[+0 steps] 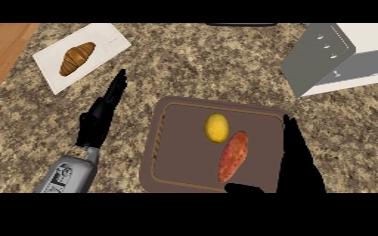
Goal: Pick the sweet potato from the tray and place it in the tiered shelf
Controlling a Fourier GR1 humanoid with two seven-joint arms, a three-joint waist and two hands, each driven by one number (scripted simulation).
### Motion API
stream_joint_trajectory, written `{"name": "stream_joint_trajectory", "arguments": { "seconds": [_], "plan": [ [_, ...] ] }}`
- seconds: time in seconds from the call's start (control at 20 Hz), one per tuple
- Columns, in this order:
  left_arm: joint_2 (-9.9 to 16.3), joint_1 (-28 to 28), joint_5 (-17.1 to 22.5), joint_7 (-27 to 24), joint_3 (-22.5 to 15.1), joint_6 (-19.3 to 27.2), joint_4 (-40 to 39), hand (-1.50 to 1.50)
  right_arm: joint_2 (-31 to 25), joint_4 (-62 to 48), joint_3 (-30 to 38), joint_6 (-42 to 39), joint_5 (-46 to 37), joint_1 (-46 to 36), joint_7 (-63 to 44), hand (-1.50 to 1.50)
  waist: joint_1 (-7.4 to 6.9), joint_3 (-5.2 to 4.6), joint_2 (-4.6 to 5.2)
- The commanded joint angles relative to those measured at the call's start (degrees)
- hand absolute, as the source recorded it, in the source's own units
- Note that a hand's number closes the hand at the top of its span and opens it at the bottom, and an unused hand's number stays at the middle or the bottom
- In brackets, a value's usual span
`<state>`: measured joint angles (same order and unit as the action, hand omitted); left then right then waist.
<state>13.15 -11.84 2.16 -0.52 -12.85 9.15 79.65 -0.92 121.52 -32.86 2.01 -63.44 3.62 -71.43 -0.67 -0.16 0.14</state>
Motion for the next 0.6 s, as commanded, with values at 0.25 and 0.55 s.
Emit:
{"name": "stream_joint_trajectory", "arguments": {
  "seconds": [0.25,0.55],
  "plan": [
    [1.0,1.4,0.7,0.5,1.4,-1.2,2.1,0.0,0.9,-4.7,-0.4,0.5,0.8,-3.0,-13.8,-1.5,0.14,0.01,-0.2],
    [0.6,0.6,0.4,0.0,1.8,-1.5,0.8,0.0,0.9,-9.2,-0.1,2.0,3.0,-5.4,-13.8,-1.5,0.21,0.02,-0.08]
  ]
}}
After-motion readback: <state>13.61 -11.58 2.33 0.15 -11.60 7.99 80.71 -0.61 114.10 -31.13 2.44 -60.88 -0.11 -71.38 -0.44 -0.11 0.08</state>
